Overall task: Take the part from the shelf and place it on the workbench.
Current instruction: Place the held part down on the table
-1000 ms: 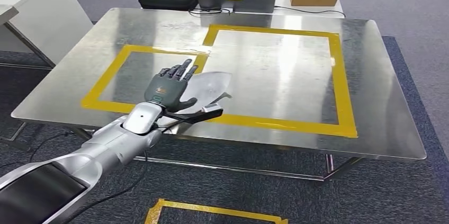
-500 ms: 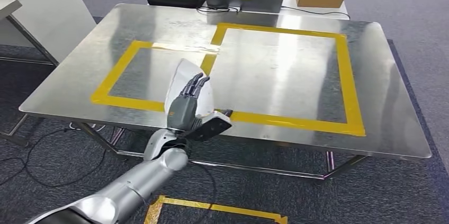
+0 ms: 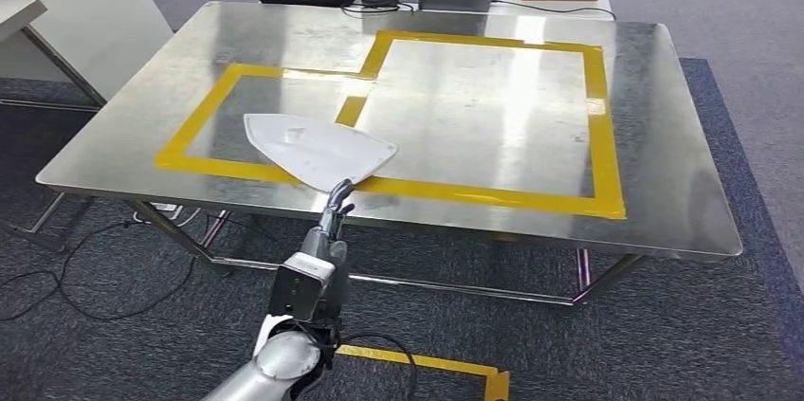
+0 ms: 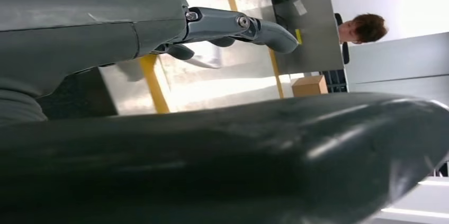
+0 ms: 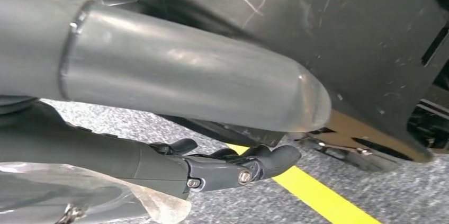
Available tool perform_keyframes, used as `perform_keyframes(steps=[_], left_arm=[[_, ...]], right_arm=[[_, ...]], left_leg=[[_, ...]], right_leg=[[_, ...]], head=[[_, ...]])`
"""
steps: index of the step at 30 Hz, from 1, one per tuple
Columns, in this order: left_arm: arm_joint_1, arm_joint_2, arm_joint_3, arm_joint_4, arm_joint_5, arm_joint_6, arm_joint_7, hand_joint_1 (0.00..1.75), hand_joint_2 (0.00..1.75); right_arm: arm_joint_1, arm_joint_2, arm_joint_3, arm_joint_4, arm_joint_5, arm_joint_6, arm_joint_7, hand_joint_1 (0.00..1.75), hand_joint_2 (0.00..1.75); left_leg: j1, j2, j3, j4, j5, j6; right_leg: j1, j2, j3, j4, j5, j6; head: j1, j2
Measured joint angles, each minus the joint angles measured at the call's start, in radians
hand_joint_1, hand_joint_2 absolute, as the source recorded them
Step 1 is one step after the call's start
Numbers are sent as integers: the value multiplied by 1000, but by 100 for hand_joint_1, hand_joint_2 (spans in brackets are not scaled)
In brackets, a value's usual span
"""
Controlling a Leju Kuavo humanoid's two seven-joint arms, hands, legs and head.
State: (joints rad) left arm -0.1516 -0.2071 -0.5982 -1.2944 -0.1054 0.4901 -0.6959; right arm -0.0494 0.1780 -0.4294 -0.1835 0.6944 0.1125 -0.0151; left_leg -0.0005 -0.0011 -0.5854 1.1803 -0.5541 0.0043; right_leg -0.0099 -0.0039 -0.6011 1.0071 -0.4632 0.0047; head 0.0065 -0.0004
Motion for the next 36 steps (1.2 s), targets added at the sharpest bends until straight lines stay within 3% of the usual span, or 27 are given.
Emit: perform_keyframes(steps=[2,3,6,8,10,11,12,13,14,16,17,19,21,22,24,26,27,28,29,30,32,33,34,36], left_arm=[[15,10,0,-29,3,2,-4,0,0],[21,13,0,-42,4,2,-5,0,0],[42,22,1,-70,11,13,-7,0,0],[54,27,4,-84,14,29,-7,0,0],[66,33,10,-92,14,41,-7,0,0],[74,37,13,-95,11,47,-6,0,0],[83,41,18,-94,8,53,-4,0,0],[92,44,25,-91,2,61,-1,0,0],[102,47,34,-79,-7,69,2,0,0],[121,49,62,-36,-26,90,11,0,0],[128,49,78,-4,-34,103,16,0,0],[131,49,117,83,-35,120,28,0,0],[121,53,172,216,-24,120,53,0,0],[113,57,206,300,-19,120,67,0,0],[93,71,271,473,-18,135,94,0,0],[77,86,328,621,-15,148,111,0,0],[71,92,351,683,-14,150,121,0,0],[68,97,368,736,-15,149,135,0,0],[66,99,381,784,-21,145,156,0,0],[64,102,388,823,-30,141,186,0,0],[60,105,394,892,-55,129,263,0,0],[59,107,395,921,-66,119,301,0,0],[60,108,395,948,-78,109,336,0,0],[65,107,392,991,-106,86,406,0,0]], right_arm=[[0,3,-4,0,0,0,0,0,0],[-1,4,-6,0,0,0,0,0,0],[-1,6,-13,0,0,-1,2,0,0],[0,7,-16,0,1,-3,5,0,0],[0,7,-17,0,2,-4,8,0,0],[-1,7,-18,0,2,-5,9,0,0],[-1,7,-19,0,2,-6,10,0,0],[-1,7,-21,0,2,-7,11,0,0],[-1,7,-23,0,2,-9,12,0,0],[-2,7,-31,0,1,-10,12,0,0],[-3,7,-35,0,0,-10,12,0,0],[-5,7,-42,0,-2,-10,10,0,0],[-2,7,-49,0,-1,-10,10,0,0],[-2,7,-53,0,0,-11,10,0,0],[-1,7,-62,0,3,-11,13,0,0],[0,7,-68,0,6,-14,16,0,0],[1,6,-69,0,7,-15,18,0,0],[2,6,-71,0,9,-17,19,0,0],[2,6,-72,0,12,-18,20,0,0],[1,6,-73,0,15,-18,21,0,0],[-1,6,-74,0,24,-15,27,0,0],[-2,7,-74,0,28,-14,30,0,0],[-2,7,-74,0,32,-13,34,0,0],[-2,7,-74,0,39,-10,40,0,0]], left_leg=[[-6,0,89,-138,17,17],[-10,-1,110,-178,15,22],[-13,1,109,-205,30,31],[-9,5,93,-212,53,42],[-8,6,66,-213,74,48],[-8,6,51,-212,85,48],[-8,7,36,-210,96,47],[-8,7,21,-208,106,46],[-7,7,6,-204,115,43],[-7,8,-20,-191,128,34],[-8,8,-31,-184,134,29],[-11,8,-43,-174,148,19],[-8,8,-46,-173,155,8],[-6,8,-50,-164,138,1],[-1,7,-68,-94,53,-11],[1,6,-91,33,-41,-19],[1,6,-95,84,-59,-21],[1,6,-85,104,-55,-20],[1,6,-59,86,-34,-17],[1,6,-18,34,-8,-12],[-2,5,81,-114,17,2],[-4,4,114,-169,18,8],[-7,4,131,-201,15,13],[-8,5,125,-215,26,21]], right_leg=[[4,0,-10,0,14,6],[3,-1,-12,-1,20,11],[-2,-2,-18,-3,32,31],[-2,0,-38,38,-25,40],[-3,1,-72,149,-124,46],[-3,1,-82,210,-154,48],[-3,1,-83,253,-163,50],[-4,0,-70,266,-148,52],[-4,0,-40,244,-119,54],[-6,1,63,117,-79,55],[-6,2,112,47,-81,53],[-4,4,155,-32,-101,41],[-2,4,142,-38,-96,21],[-2,2,136,-39,-88,10],[-3,0,118,-39,-67,-8],[0,1,96,-37,-45,-14],[1,1,84,-34,-35,-15],[2,0,69,-31,-25,-14],[4,0,53,-26,-17,-14],[5,-1,40,-21,-10,-13],[9,0,20,-14,2,-9],[10,0,14,-12,9,-4],[10,0,11,-11,16,2],[8,0,5,-11,28,15]], head=[[1,0],[1,0],[-2,0],[1,0],[4,0],[4,0],[4,0],[4,0],[4,0],[5,0],[5,0],[5,0],[6,0],[5,0],[2,0],[0,0],[0,0],[-1,0],[0,0],[0,0],[0,0],[0,0],[0,0],[0,0]])
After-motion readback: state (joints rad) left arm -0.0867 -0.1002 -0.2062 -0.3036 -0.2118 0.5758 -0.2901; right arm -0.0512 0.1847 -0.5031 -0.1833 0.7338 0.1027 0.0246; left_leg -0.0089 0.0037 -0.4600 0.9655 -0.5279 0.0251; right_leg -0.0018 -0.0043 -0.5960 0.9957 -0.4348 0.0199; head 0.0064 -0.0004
